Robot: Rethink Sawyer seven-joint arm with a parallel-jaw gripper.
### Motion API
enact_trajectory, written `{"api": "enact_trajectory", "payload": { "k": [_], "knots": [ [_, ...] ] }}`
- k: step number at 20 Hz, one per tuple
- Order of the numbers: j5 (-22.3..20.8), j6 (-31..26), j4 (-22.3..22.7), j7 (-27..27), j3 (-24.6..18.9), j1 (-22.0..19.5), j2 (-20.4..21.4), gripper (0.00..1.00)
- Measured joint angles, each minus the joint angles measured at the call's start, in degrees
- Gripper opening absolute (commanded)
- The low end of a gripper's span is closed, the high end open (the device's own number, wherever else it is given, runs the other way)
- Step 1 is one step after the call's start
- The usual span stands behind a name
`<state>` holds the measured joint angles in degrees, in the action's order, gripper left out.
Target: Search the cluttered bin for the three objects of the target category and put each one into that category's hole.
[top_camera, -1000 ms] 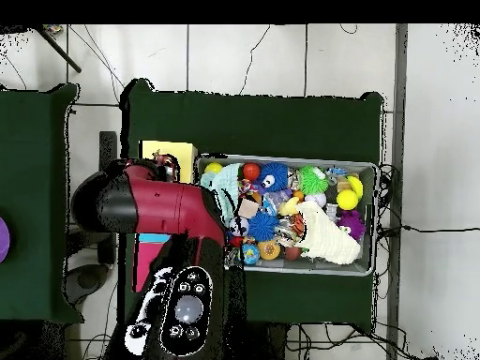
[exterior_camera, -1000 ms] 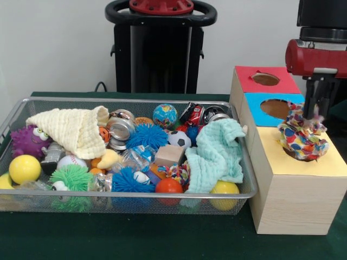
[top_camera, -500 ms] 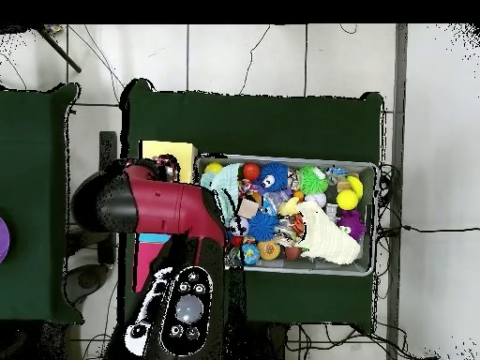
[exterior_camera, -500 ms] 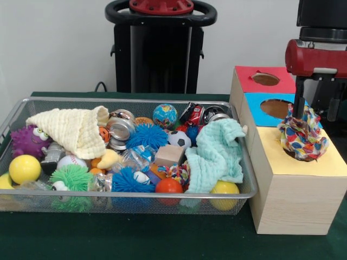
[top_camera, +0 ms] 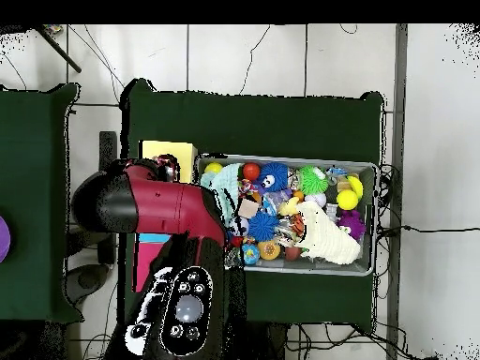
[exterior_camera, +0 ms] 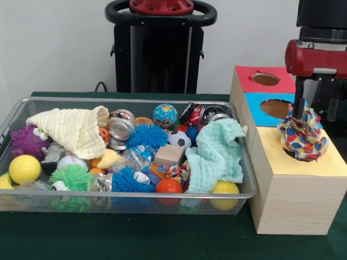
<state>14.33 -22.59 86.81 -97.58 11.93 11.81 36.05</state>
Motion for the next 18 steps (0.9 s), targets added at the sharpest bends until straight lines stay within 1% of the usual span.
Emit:
{"api": "enact_trajectory", "payload": {
  "k": [6,7,18],
  "knots": [
    [0.00,0.00,0.00,0.00,0.00,-0.02,-0.01,1.00],
    [0.00,0.00,0.00,0.00,0.00,-0.04,-0.01,0.00],
    [0.00,0.00,0.00,0.00,0.00,-1.13,-0.01,0.00]
  ]
}}
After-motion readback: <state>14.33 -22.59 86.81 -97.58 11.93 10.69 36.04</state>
